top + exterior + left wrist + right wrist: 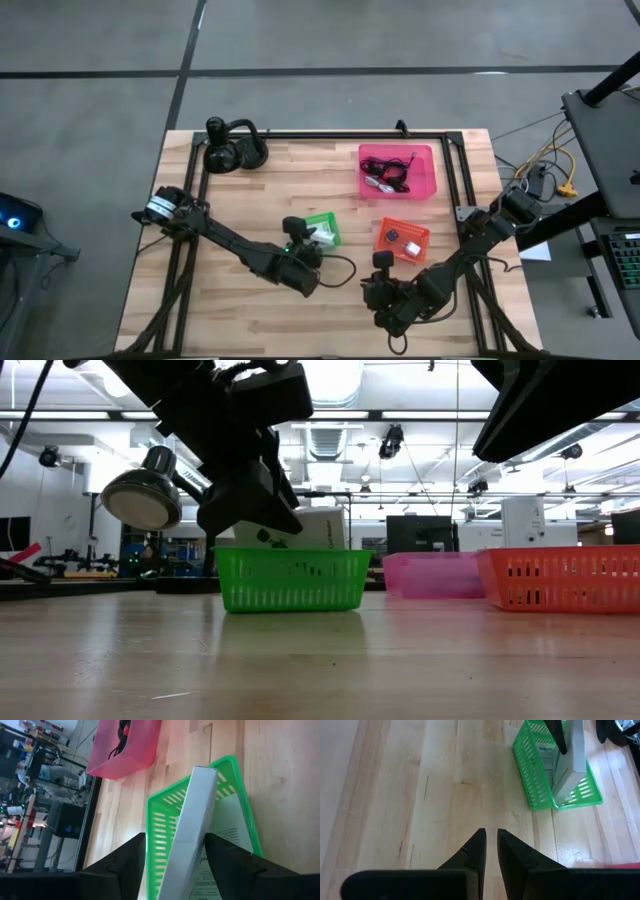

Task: Pick and place items into bin
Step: Put the card reader box into the green bin, then return to Home Position

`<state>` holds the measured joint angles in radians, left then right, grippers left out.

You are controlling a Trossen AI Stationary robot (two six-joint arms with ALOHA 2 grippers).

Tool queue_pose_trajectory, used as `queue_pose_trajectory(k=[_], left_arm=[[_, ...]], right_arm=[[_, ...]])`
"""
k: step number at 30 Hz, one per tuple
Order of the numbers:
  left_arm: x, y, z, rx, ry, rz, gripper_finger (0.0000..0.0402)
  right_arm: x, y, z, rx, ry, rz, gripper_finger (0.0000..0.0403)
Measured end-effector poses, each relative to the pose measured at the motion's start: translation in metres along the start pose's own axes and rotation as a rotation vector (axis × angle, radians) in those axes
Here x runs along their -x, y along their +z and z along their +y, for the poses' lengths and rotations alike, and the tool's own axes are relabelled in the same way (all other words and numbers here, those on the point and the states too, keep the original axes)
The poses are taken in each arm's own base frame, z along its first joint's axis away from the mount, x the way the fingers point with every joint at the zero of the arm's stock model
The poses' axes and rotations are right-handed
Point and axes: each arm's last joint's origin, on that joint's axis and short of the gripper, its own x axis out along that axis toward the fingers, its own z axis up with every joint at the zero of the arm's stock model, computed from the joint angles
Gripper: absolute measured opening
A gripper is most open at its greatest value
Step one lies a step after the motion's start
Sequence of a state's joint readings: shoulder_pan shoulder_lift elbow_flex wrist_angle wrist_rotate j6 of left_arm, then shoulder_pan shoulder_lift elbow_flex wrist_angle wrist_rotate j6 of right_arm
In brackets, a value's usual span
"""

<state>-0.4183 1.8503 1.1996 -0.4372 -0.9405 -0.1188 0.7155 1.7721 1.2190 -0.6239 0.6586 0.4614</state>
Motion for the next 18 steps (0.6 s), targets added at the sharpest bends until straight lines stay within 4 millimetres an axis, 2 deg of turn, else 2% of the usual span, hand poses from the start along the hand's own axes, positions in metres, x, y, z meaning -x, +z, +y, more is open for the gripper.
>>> queue_pose_trajectory(k=[9, 18], left_arm=[[0.010, 0.007, 0.009, 0.006, -0.008, -0.031, 0.0190], [0.038, 0.015, 0.022, 0.060, -0.104, -0.100, 0.0190]], right_arm=[[0.000, 0.000, 0.000, 0.001, 0.000, 0.001, 0.0036], [0.000, 0.000, 0.000, 0.000, 0.000, 0.001, 0.0036]])
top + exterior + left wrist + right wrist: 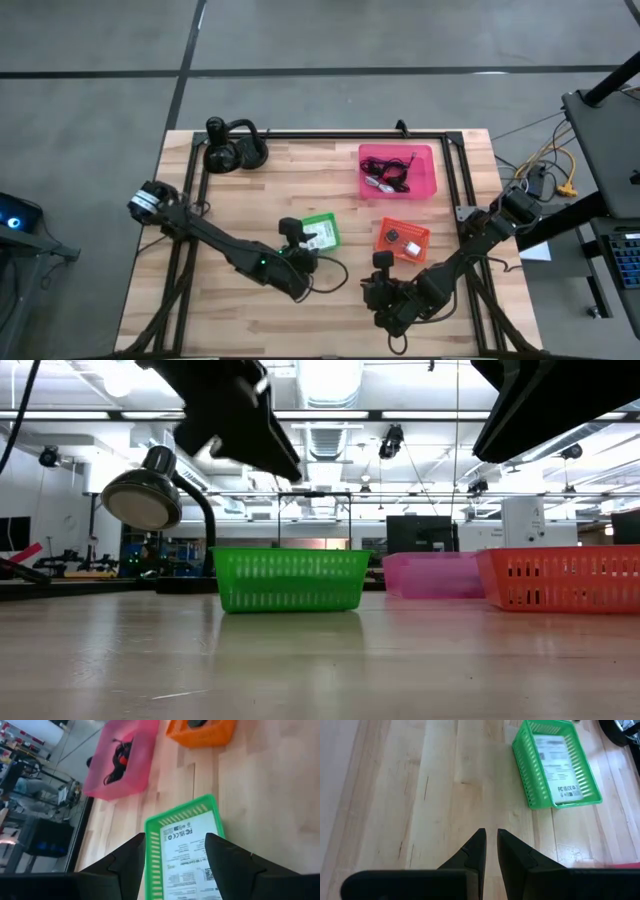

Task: Pick and place items into bin
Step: Return to Home Position

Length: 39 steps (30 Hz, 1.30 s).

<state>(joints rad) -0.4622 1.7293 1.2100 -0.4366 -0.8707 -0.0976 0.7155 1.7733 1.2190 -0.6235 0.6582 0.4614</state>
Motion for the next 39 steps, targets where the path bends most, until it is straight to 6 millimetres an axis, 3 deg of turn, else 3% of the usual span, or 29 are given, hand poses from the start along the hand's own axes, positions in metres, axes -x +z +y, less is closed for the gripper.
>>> queue_pose_trajectory(k=[10, 21, 27, 31, 34, 39], left_arm=[[0.040, 0.008, 0.012, 0.077, -0.053, -0.107, 0.0187], [0.083, -0.024, 0.011, 0.144, -0.233, -0.267, 0.0155], [0.093, -0.048, 0.026, 0.177, -0.462, -0.465, 0.0109], [0.098, -0.067, 0.035, 0.053, -0.566, -0.646, 0.0067], [0.101, -0.076, 0.046, -0.022, -0.530, -0.745, 0.0039], [0.095, -0.081, 0.079, 0.038, -0.410, -0.787, 0.0004]], right_arm=[[0.000, 0.000, 0.000, -0.004, 0.000, -0.001, 0.0036], [-0.003, -0.005, 0.000, -0.001, -0.005, 0.011, 0.0036], [-0.008, -0.016, 0.000, -0.030, -0.019, 0.036, 0.0036], [-0.013, -0.026, -0.001, -0.061, -0.033, 0.058, 0.0036], [-0.017, -0.033, -0.002, -0.062, -0.044, 0.074, 0.0036], [-0.022, -0.041, -0.005, -0.049, -0.144, 0.025, 0.0036]])
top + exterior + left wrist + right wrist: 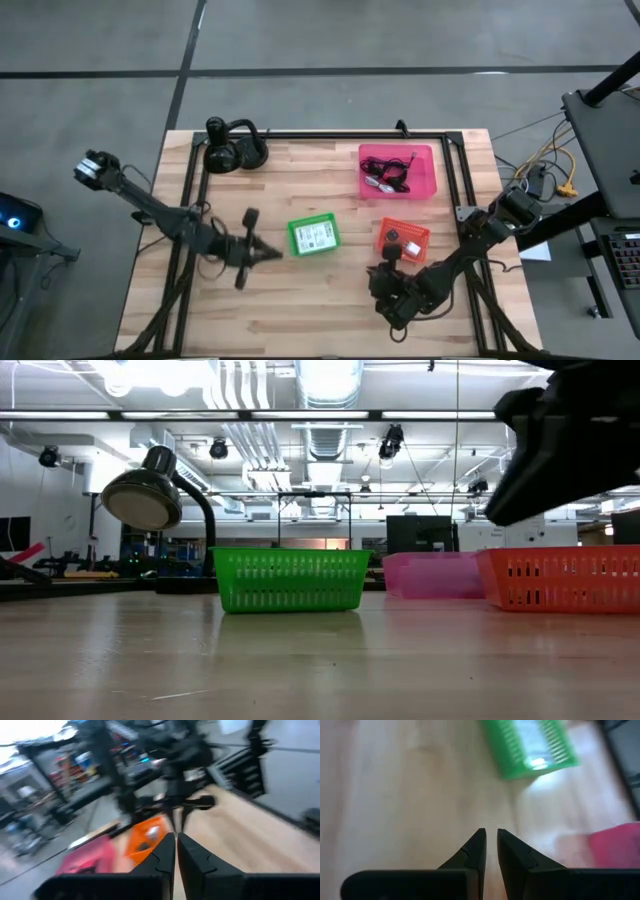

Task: Pick and place items into bin
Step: Return to Home Position

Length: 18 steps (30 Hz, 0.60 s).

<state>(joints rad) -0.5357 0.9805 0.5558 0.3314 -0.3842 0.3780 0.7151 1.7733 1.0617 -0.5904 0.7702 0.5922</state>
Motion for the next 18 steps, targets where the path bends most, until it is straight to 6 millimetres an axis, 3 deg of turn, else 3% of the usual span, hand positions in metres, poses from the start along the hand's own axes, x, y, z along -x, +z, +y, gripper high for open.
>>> queue_pose_trajectory(k=[5, 11, 18], left_arm=[[0.006, -0.004, 0.036, -0.023, 0.146, 0.012, 0.0002], [0.016, -0.009, 0.071, -0.037, 0.204, 0.011, 0.0001], [0.038, -0.024, 0.077, 0.035, 0.228, 0.113, 0.0001]], right_arm=[[-0.002, -0.003, -0.005, 0.011, -0.157, -0.095, 0.0036], [-0.005, -0.008, -0.009, 0.041, -0.265, -0.145, 0.0036], [-0.007, -0.009, -0.010, 0.043, -0.272, -0.143, 0.0036]])
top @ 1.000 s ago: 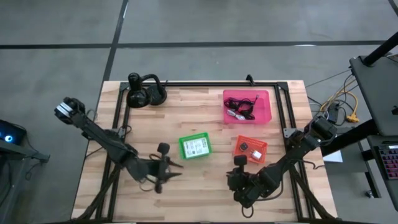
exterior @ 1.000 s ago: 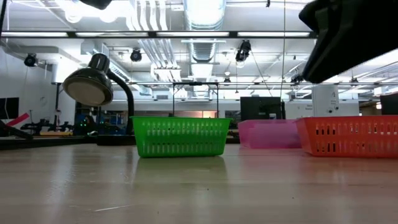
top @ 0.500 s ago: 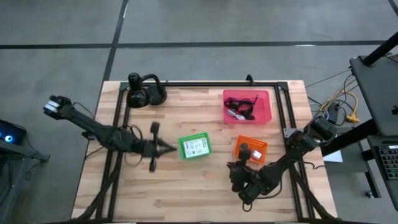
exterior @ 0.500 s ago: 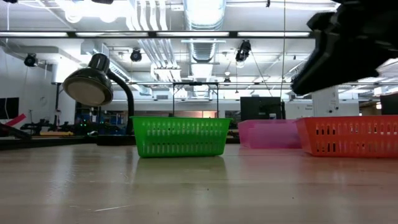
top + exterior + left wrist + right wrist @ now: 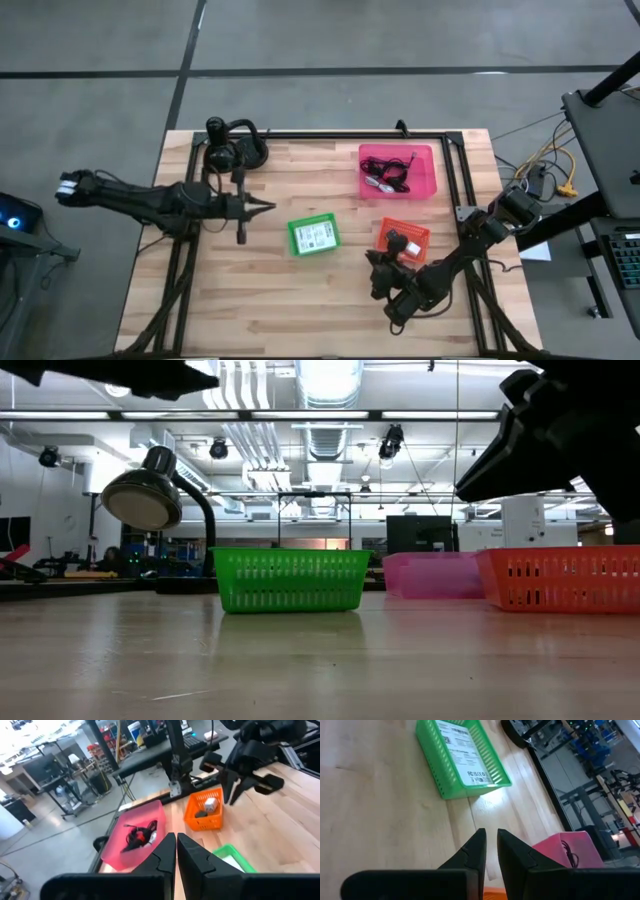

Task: Pick and place items into bin
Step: Return to Home Position

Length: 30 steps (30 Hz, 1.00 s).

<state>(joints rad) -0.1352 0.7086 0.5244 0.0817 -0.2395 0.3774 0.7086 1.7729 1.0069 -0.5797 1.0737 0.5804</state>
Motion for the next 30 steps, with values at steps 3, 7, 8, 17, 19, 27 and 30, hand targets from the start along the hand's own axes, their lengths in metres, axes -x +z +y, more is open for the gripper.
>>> queue_pose_trajectory(k=[3, 7, 8, 17, 19, 27, 30], left_arm=[[0.009, -0.014, -0.003, 0.008, 0.005, -0.013, 0.0001], [0.021, -0.040, -0.010, 0.022, 0.031, -0.064, 0.0001], [0.024, -0.046, -0.012, 0.027, 0.037, -0.080, 0.0001], [0.046, -0.078, -0.018, 0.087, 0.067, -0.130, 0.0001], [0.050, -0.085, -0.020, 0.087, 0.072, -0.103, 0.0001], [0.065, -0.091, -0.018, 0.124, 0.074, -0.138, 0.0001], [0.064, -0.094, -0.020, 0.117, 0.063, -0.111, 0.0001]], right_arm=[[0.000, 0.000, 0.000, 0.000, 0.000, 0.000, 0.0036], [0.000, 0.000, 0.000, -0.001, 0.001, 0.000, 0.0036], [0.000, 0.000, 0.000, -0.002, 0.001, -0.001, 0.0036], [0.000, 0.001, 0.000, -0.007, 0.002, -0.003, 0.0036], [0.000, 0.000, 0.000, -0.006, -0.006, -0.009, 0.0036], [0.003, -0.015, 0.001, 0.027, -0.093, -0.073, 0.0035], [0.000, -0.017, 0.001, 0.047, -0.068, -0.051, 0.0030]])
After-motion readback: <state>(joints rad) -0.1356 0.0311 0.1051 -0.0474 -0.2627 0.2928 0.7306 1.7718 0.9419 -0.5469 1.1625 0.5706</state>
